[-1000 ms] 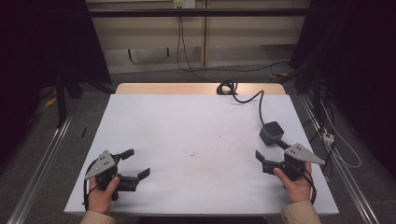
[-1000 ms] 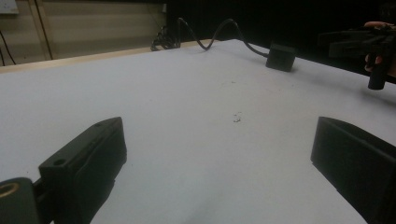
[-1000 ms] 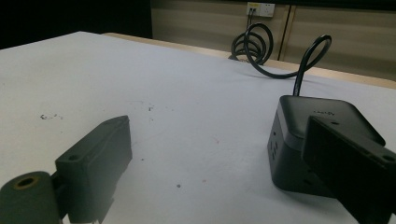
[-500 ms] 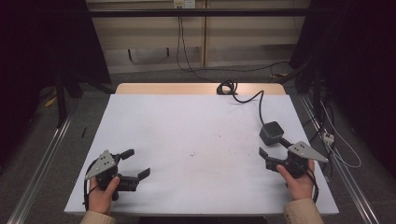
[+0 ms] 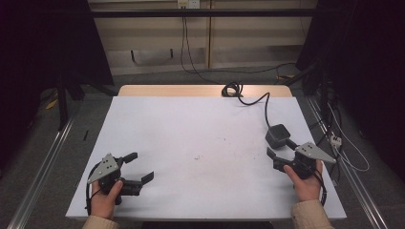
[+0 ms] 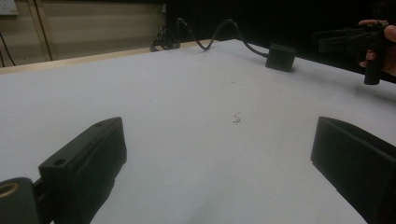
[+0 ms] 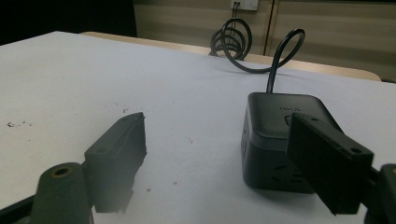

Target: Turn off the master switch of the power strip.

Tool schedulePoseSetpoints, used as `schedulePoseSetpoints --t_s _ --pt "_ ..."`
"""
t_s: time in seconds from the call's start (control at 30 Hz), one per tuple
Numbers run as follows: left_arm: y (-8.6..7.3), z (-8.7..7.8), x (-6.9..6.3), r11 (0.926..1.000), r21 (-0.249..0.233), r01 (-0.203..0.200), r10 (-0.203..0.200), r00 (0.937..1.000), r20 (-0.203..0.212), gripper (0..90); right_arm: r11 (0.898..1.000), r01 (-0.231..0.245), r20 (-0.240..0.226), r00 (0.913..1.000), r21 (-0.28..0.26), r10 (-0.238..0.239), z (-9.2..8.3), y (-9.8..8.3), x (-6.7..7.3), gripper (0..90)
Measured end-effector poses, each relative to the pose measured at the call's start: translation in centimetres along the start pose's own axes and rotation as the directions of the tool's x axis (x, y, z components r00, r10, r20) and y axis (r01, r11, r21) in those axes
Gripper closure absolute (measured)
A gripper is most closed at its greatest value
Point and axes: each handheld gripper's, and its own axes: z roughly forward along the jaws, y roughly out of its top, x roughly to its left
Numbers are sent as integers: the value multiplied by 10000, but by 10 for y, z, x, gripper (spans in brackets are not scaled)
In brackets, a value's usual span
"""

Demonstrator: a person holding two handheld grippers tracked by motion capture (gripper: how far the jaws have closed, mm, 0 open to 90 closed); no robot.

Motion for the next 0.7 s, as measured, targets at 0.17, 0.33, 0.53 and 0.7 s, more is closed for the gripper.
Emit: schedulePoseSetpoints --t_s 0.17,0.33,0.53,0.7 --pt "0 0 0 10000 -13 -31 31 10000 22 30 10000 -55 65 10000 50 55 2 2 -3 237" --pt "0 1 0 10000 -14 -19 19 10000 16 31 9999 -82 59 9999 106 81 5 4 -5 266" --pt "0 1 0 10000 1 -68 68 10000 -22 30 9999 -38 19 10000 160 37 7 5 -5 279" --pt "1 0 0 10000 -38 -82 81 10000 -36 31 9999 -90 42 10000 114 90 7 8 -7 283"
